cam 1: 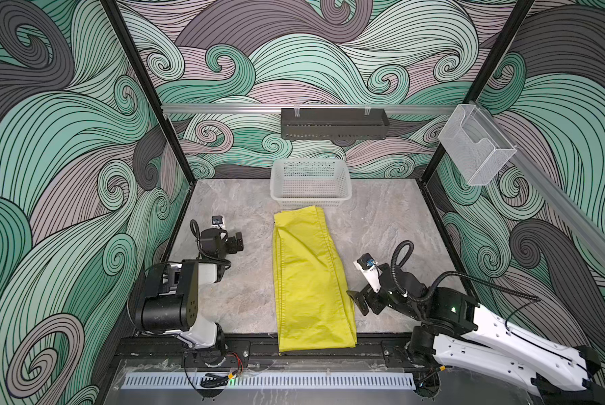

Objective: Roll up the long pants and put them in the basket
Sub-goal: Roll the long pant at the center of the board.

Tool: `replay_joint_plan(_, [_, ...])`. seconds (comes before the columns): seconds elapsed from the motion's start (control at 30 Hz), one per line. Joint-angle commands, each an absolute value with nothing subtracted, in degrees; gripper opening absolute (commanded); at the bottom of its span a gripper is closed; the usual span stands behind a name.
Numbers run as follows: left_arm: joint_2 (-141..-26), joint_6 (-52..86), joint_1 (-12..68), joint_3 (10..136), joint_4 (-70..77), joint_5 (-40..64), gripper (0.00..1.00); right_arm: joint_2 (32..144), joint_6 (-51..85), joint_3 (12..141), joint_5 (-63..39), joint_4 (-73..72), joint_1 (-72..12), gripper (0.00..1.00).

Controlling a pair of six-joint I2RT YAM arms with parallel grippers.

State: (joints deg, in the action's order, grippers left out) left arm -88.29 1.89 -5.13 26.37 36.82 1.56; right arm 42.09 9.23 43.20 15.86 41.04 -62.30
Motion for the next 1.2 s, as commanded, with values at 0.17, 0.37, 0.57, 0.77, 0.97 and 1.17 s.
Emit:
replay_joint_plan(0.17, [-87.5, 1.7, -5.1, 27.8, 36.9, 2.0, 0.98, 48.8, -22.1, 46.5, 39.5, 40.1, -69.1, 0.99])
replay_joint_plan(0.37, [-87.5, 1.7, -5.1, 27.7, 36.9, 2.0, 0.99, 45.8, -35.1, 36.4, 42.7, 38.1, -69.3, 0.99])
replay_joint_plan(0.57, [-87.5, 1.7, -5.1, 27.7, 36.9, 2.0, 0.99, 40.2, -32.5, 31.6, 42.3, 44.4, -73.4, 0.99])
replay_joint_plan(0.77, [-87.5, 1.7, -5.1, 27.8, 36.9, 2.0, 0.98, 41.9, -34.3, 28.4, 46.6, 49.9, -77.5, 0.99])
replay_joint_plan(0.97, [-87.5, 1.7, -5.1, 27.8, 36.9, 2.0, 0.98, 50.5, -32.7, 33.8, 37.6, 47.4, -83.9, 0.99])
replay_joint_plan(1.17, [-87.5, 1.7, -5.1, 27.8, 36.9, 2.0, 0.99, 64.2, -27.9, 35.9, 42.1, 42.7, -93.8, 0.99])
